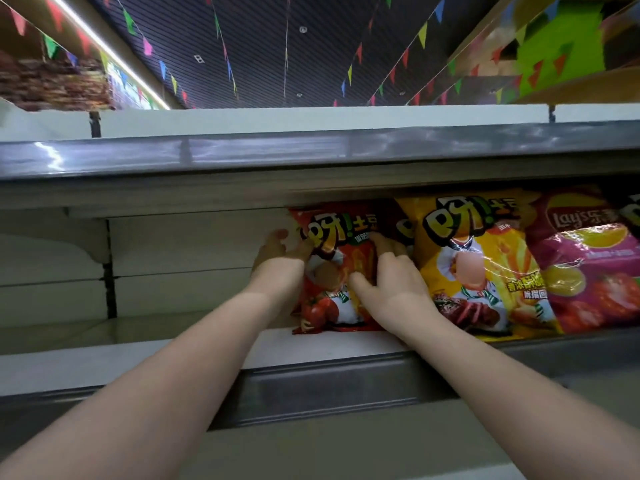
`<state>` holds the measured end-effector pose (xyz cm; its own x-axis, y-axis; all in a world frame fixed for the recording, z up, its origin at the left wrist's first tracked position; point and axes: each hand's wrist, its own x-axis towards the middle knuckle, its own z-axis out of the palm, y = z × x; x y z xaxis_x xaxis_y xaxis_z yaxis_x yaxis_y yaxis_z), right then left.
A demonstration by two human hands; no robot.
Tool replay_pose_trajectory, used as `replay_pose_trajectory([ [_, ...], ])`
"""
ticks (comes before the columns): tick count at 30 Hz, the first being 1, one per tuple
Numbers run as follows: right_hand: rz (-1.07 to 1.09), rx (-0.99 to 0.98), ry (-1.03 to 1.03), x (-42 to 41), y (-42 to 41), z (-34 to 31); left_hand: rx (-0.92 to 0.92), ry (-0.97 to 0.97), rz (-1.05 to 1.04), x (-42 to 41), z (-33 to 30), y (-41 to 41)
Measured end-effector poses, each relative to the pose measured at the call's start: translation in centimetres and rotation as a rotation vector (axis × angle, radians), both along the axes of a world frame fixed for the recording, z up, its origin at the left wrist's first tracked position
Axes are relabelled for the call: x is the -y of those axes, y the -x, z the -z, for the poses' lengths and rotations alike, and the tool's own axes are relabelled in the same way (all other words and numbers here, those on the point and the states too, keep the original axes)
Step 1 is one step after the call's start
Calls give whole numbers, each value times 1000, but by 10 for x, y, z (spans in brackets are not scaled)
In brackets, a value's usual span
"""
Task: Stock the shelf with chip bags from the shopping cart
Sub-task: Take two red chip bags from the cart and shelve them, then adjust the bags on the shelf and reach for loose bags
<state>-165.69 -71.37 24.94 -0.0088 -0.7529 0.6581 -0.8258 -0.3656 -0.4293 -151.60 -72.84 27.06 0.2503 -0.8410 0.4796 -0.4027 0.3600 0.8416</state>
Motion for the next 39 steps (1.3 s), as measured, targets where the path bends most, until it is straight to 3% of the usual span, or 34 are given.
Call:
replay_pose_trajectory([
  [7,-104,7,132,-12,-1,-5,3,-19,-69,-38,9,-17],
  [11,-301,-58,192,-29,-30,-18,54,34,-179,-65,12,-44],
  [18,-705,-186,121,-67,-109,-13,14,98,-449,-123,23,-114],
  [39,-1327,-362,-12,-245,-481,56,-205,-60,-985,-383,108,-437],
])
